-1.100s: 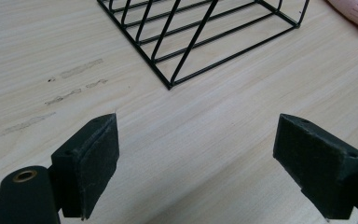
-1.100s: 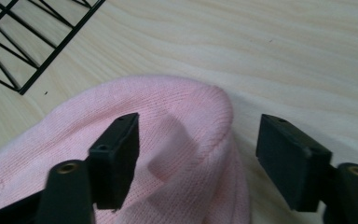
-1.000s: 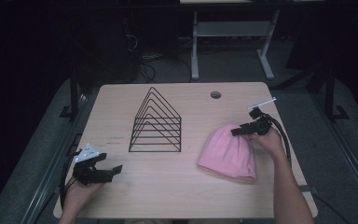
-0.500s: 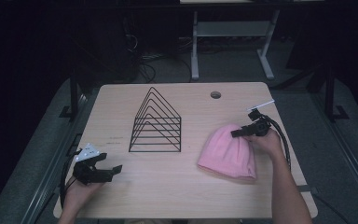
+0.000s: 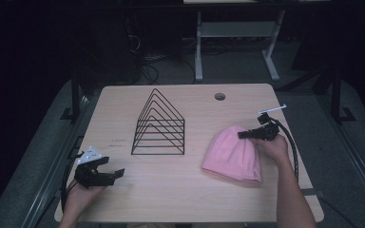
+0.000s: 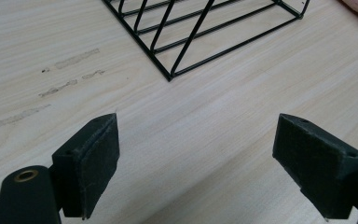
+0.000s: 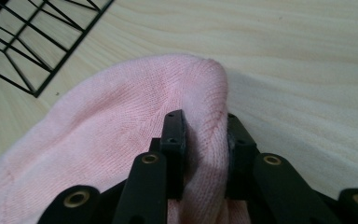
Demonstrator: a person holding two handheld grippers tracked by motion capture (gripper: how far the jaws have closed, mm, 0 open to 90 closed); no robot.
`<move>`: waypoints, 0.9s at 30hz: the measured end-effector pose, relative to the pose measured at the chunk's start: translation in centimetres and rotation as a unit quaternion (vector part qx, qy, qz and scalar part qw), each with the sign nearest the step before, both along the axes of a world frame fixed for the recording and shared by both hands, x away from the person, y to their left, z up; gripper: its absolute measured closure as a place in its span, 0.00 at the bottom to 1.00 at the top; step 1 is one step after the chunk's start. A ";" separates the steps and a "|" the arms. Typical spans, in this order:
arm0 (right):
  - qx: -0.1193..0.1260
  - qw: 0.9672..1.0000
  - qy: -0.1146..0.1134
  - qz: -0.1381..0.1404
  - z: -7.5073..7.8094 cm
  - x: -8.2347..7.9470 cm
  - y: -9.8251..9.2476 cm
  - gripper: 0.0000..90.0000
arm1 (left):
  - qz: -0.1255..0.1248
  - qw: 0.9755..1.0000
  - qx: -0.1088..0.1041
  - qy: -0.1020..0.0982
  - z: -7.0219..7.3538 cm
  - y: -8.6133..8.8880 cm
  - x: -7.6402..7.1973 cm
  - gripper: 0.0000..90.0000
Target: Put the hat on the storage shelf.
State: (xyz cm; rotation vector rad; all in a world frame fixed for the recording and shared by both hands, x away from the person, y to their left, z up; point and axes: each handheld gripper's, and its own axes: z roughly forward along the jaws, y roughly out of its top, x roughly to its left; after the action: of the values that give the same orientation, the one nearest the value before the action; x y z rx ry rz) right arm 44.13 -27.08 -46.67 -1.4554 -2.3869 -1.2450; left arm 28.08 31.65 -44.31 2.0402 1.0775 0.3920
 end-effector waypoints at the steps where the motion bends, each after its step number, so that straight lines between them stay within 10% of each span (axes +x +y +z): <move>1: 0.003 1.000 -0.001 -0.002 0.2 -0.1 0.0 0.83 | 0.000 1.000 0.000 0.000 0.0 0.0 0.0 0.16; 27: 0.036 0.992 -0.111 0.039 7.6 -3.7 0.8 0.84 | 0.004 1.000 -0.019 0.003 0.2 0.2 -0.1 0.16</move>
State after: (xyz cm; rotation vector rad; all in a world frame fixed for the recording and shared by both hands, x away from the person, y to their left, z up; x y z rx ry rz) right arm 40.39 -26.25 -39.04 -1.2506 -2.4761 -1.5308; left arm 28.00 31.85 -44.13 2.0044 1.0886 0.3674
